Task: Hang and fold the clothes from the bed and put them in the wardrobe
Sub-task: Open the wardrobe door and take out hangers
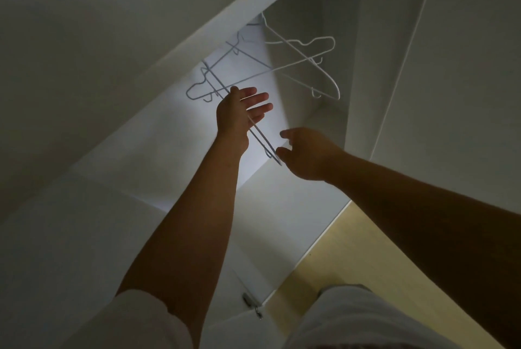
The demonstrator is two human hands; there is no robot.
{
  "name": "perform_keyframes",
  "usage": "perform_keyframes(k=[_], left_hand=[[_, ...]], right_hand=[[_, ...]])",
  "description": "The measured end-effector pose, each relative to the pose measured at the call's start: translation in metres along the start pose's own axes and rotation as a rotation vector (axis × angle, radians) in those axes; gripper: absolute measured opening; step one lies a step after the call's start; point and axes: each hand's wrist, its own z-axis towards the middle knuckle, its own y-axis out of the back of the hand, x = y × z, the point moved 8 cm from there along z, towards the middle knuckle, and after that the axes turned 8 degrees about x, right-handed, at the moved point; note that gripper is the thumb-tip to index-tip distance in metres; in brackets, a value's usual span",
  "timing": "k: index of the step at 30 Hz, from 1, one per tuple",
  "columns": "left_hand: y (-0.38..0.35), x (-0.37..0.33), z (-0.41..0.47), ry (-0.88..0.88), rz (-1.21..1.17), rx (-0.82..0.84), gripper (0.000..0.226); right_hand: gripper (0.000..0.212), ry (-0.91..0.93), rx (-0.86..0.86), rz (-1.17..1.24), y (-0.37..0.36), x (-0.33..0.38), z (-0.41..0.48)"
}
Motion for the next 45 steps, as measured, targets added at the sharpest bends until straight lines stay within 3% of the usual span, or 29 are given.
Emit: perform_keyframes(k=[6, 12, 31, 40, 45], left_hand=[[0.010, -0.004, -0.005, -0.008, -0.026, 0.019, 0.051], [0.020, -0.005, -0.008, -0.005, -0.029, 0.030, 0.056], [0.043, -0.019, -0.035, -0.039, 0.032, 0.042, 0.051], [-0.002, -0.038, -0.058, -0.117, 0.068, 0.183, 0.051], [-0.044, -0.030, -0.070, -0.072, 0.097, 0.258, 0.051]], right_hand=[[0.049, 0.060, 0.067, -0.046, -0.022, 0.021, 0.000], [0.020, 0.116, -0.012, -0.099, -0.032, 0.038, 0.001], [0.019, 0.121, -0.078, 0.343, -0.036, 0.034, -0.014], [0.025, 0.074, -0.225, 0.476, 0.003, -0.008, -0.048], [0.026, 0.002, -0.335, 0.485, 0.021, -0.047, -0.067]])
